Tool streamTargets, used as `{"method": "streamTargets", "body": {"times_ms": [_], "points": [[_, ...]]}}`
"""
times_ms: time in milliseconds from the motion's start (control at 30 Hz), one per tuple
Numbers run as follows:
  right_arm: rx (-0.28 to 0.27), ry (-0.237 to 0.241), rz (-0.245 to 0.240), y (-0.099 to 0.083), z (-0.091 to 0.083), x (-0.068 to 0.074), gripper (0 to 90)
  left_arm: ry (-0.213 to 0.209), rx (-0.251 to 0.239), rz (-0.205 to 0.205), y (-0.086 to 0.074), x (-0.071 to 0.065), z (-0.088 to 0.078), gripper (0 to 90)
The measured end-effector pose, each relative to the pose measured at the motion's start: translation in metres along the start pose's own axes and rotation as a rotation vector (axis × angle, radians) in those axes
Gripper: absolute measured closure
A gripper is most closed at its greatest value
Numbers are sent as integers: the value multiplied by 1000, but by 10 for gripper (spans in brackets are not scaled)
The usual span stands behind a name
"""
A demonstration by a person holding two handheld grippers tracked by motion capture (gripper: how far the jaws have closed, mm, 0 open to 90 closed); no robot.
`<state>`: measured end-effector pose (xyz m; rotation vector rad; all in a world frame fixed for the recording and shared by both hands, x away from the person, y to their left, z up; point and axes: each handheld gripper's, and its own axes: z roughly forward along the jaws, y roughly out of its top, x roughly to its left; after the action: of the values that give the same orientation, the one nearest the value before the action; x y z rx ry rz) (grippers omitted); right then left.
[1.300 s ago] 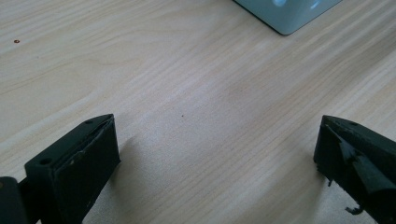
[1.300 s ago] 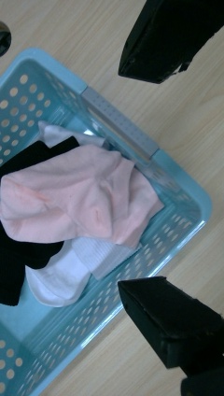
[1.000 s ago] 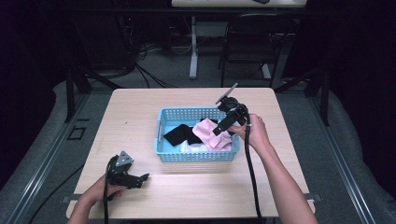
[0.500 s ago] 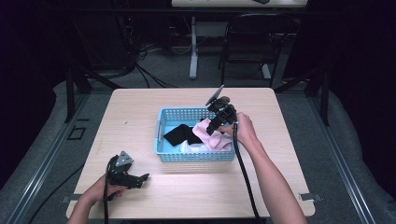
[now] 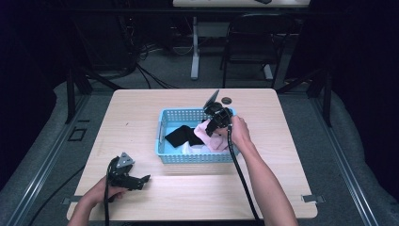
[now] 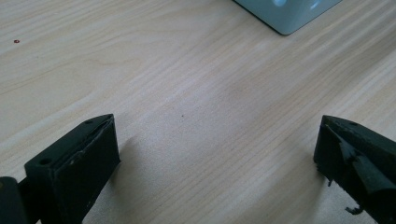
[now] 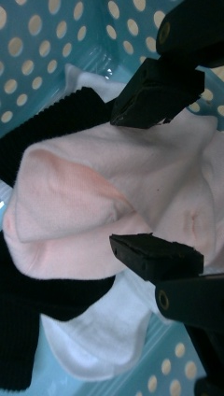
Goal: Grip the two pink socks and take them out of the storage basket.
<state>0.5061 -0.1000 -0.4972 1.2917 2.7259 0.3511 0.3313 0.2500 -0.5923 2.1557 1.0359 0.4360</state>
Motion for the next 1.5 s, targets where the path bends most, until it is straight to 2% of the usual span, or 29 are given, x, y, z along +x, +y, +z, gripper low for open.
{"method": "streamTargets", "body": {"times_ms": [100,133,233,333,400,433,500,600,767,867,1033,1133,1233,1433,1500], "points": [[9,-22,9,0,5,-1,427,0,0,0,0,0,0,0],[0,-20,23,0,6,-1,464,0,0,0,0,0,0,0],[3,-37,22,0,6,-3,607,0,1,2,0,0,0,0],[14,-34,21,-1,4,-5,722,0,0,0,0,0,0,0],[0,-28,36,-3,2,-7,785,0,0,0,0,0,0,0],[-29,-20,46,-5,0,-7,814,0,0,0,0,0,0,0],[-17,-15,28,-6,-6,-8,823,0,0,0,0,0,0,0],[-23,-15,27,-7,-10,-8,826,0,0,0,0,0,0,0],[-42,17,27,-9,-26,-10,825,0,0,0,0,0,0,0],[-51,15,29,-8,-32,-10,825,0,0,0,0,0,0,0],[-33,19,11,-6,-45,-9,823,0,0,0,0,0,0,0],[-54,23,23,-6,-48,-7,824,0,0,0,0,0,0,0],[-40,23,-3,-4,-57,-6,822,0,0,0,0,0,0,0],[-62,34,-11,-2,-71,1,822,1,0,0,0,0,0,0],[-53,32,-24,-1,-74,1,822,1,0,2,0,0,0,0]]}}
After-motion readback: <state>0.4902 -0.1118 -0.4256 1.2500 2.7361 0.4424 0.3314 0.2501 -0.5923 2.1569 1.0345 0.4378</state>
